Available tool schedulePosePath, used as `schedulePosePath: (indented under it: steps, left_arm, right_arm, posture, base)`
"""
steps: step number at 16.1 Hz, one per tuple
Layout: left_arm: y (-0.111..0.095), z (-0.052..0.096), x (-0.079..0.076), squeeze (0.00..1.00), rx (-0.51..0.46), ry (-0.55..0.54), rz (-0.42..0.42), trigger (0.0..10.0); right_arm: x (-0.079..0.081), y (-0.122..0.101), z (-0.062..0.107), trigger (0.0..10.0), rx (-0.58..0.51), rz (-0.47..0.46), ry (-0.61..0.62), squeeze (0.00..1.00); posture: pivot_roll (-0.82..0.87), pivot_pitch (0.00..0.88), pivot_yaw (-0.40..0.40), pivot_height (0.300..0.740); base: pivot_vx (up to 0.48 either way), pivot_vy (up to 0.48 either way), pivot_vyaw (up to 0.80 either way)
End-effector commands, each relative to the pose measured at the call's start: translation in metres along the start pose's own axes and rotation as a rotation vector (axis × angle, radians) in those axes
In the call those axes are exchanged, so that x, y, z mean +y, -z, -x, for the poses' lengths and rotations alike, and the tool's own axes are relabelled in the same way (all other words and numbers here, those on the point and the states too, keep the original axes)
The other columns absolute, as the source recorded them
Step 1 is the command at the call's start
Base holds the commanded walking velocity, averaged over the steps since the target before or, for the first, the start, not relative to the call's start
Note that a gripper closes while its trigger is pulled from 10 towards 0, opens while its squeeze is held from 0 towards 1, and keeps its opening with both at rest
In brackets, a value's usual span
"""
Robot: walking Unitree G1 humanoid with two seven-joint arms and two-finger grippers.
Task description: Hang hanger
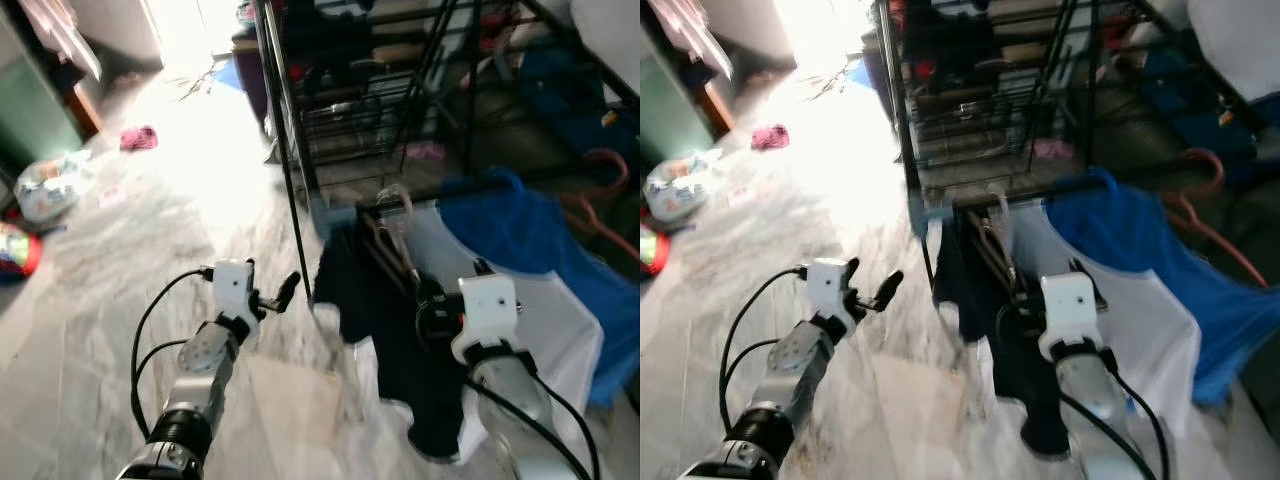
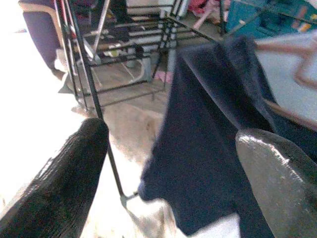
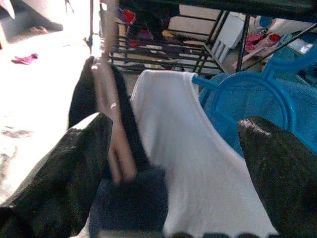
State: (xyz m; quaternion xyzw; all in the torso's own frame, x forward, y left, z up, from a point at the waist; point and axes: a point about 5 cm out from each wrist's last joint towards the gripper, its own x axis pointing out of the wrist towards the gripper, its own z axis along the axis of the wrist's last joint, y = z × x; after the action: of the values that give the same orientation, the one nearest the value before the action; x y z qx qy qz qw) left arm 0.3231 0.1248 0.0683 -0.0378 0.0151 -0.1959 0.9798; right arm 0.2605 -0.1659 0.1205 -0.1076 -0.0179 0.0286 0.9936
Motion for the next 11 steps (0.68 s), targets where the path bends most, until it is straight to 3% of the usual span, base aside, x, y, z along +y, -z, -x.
schedulePosePath:
  steps: [1,7,11]
  left_arm:
    - [0.002,0.0,-0.005,0.0,0.012,0.011,-0.015,10.0]
    - [0.003,0.005,-0.005,0.0,0.0,-0.008,-0.086,10.0]
    - [0.001,0.015,0.004,0.0,-0.024,-0.041,-0.133,10.0]
  right_arm:
    - [-0.001,0.003,0.002,10.0,0.015,-0.006,0.002,0.0]
    - [0.001,0.005,0.007,10.0,0.025,0.004,-0.006,0.0]
    - [0.005,-0.003,0.007,10.0,-0.011,0.0,-0.022,0.0]
  posture:
    - [-0.15,0.119,0.107,0.74]
    - [-0.14,0.137,0.099,0.74]
    - [-0.14,0.147,0.095,0.74]
  base:
    - [0.0,0.0,0.0]
    - [0.0,0.0,0.0]
    - [0.0,0.0,0.0]
